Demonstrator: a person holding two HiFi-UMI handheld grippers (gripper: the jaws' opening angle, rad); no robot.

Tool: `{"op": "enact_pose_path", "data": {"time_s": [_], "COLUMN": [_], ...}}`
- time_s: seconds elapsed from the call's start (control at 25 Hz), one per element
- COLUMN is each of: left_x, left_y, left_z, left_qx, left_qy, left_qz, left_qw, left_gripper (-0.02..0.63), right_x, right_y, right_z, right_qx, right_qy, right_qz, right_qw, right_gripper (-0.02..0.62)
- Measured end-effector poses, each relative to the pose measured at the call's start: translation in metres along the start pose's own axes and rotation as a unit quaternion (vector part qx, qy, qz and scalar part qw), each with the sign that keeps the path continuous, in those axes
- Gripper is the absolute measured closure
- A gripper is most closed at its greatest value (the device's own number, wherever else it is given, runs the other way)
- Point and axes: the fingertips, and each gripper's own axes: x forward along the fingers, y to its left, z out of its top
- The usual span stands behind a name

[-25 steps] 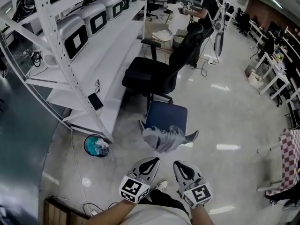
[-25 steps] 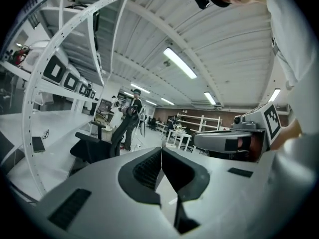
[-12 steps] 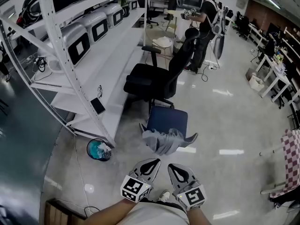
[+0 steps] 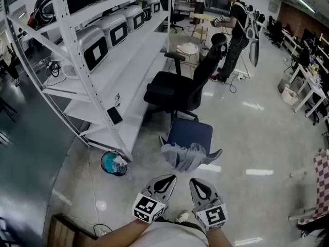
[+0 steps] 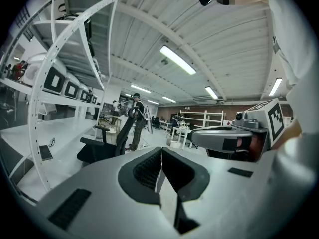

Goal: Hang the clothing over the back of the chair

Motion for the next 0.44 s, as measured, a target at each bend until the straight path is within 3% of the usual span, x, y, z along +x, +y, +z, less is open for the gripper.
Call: {"op": "enact_pose_path", "data": {"time_s": [0.24, 0.44], "left_x": [0.0, 0.014], "left_y": [0.0, -0.001], "left_z": [-0.005, -0.004], "left_qx": [-0.006, 0.024], "left_qy": [0.004, 0.017], "left_qz": [0.011, 0.03], "left_qw": [0.9999, 0.9991], "left_gripper": [0.595, 0.595], "right_x": [-0.001, 0.001], "right_y": [-0.001, -0.008], "right_z": [-0.003, -0.003], "right_qx": [-0.009, -0.015], "right_qy": [0.01, 0.006], "right_qz": [-0.003, -0.033], "right_qw": [1.0, 0.999], "right_gripper": [0.579, 0.578]}}
